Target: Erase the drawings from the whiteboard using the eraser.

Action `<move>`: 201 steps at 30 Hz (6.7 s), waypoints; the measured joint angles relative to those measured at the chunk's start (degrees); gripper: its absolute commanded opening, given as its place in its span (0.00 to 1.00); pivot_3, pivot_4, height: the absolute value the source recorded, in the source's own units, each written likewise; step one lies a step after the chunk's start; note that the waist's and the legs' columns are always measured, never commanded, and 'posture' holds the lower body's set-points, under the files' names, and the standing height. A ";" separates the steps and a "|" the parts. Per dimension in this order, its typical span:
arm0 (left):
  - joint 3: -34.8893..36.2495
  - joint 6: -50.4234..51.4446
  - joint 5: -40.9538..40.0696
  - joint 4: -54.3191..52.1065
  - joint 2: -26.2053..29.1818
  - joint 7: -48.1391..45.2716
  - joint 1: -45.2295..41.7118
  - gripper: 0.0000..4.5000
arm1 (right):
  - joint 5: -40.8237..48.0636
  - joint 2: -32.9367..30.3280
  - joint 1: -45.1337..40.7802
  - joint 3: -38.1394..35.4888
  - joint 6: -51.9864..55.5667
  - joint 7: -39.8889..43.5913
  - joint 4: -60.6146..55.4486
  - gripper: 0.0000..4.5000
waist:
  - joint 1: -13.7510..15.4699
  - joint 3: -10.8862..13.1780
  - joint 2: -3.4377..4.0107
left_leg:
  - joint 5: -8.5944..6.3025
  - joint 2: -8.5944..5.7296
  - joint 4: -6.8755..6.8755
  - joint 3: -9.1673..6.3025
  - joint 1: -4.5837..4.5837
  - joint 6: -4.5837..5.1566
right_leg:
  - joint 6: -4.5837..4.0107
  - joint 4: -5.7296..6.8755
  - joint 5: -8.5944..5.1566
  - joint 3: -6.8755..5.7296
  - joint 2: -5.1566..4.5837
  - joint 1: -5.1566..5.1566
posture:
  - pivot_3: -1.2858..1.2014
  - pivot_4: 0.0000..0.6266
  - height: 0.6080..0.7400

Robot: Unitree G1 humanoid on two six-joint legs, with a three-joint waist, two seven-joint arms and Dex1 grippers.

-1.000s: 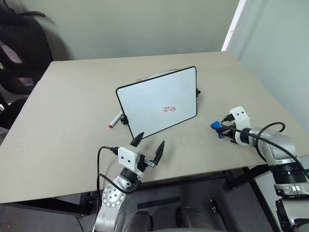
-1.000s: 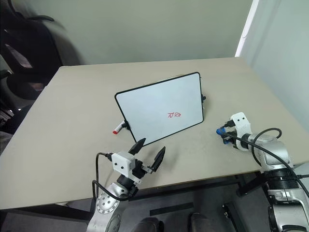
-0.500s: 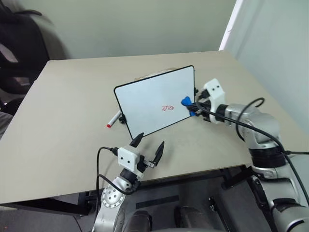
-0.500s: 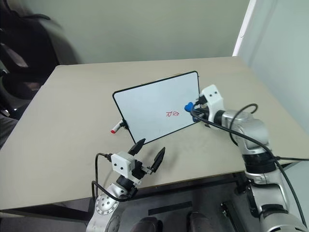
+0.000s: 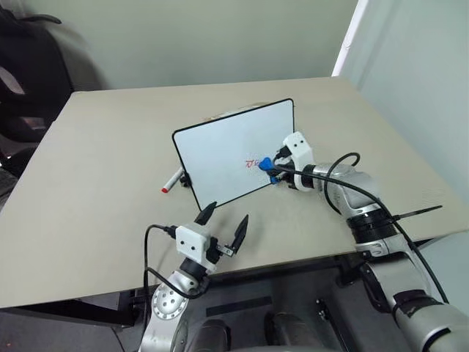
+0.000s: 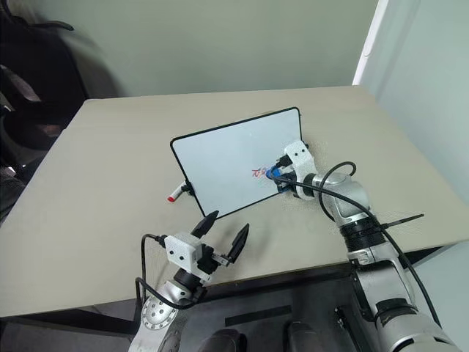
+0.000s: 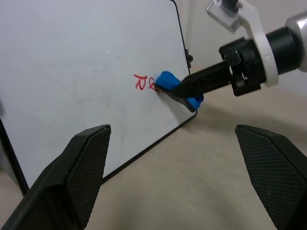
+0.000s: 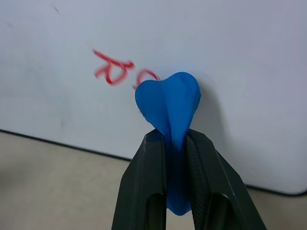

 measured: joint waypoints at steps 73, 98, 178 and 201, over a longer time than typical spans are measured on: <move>1.27 0.46 -0.40 -2.68 0.69 -0.06 1.07 1.00 | -7.63 7.53 -0.78 1.93 2.93 -2.98 2.75 0.09 | -0.99 0.53 0.16 | 0.09 0.05 0.04 0.06 -0.07 -0.11 | -0.37 -0.05 0.39 -0.06 0.04 -0.59 | 0.52 0.24 0.99; 1.39 0.46 -0.88 -2.68 0.39 0.12 -0.11 1.00 | -8.93 8.29 -1.79 3.83 2.77 -2.97 2.51 0.09 | -1.17 0.38 0.08 | 0.10 0.07 0.00 0.08 0.03 -0.14 | -0.38 -0.07 0.56 -0.08 0.07 -0.58 | 0.52 0.24 0.99; 1.40 0.38 -1.00 -4.03 0.68 1.03 1.89 1.00 | -9.59 10.78 -7.10 6.06 -0.65 -1.94 4.41 0.09 | -1.19 0.51 0.03 | 0.06 0.06 0.05 0.10 -0.09 -0.30 | -0.47 -0.08 0.76 -0.09 0.07 -1.09 | 0.52 0.24 0.99; 2.06 0.58 -1.40 -3.94 1.59 0.75 0.89 1.00 | -6.42 2.56 6.28 -1.16 6.45 -2.31 -16.83 0.09 | -0.38 0.01 -0.15 | 0.11 0.06 0.03 0.08 0.07 -0.04 | -0.16 -0.14 0.84 -0.09 0.06 -0.57 | 0.52 0.24 0.99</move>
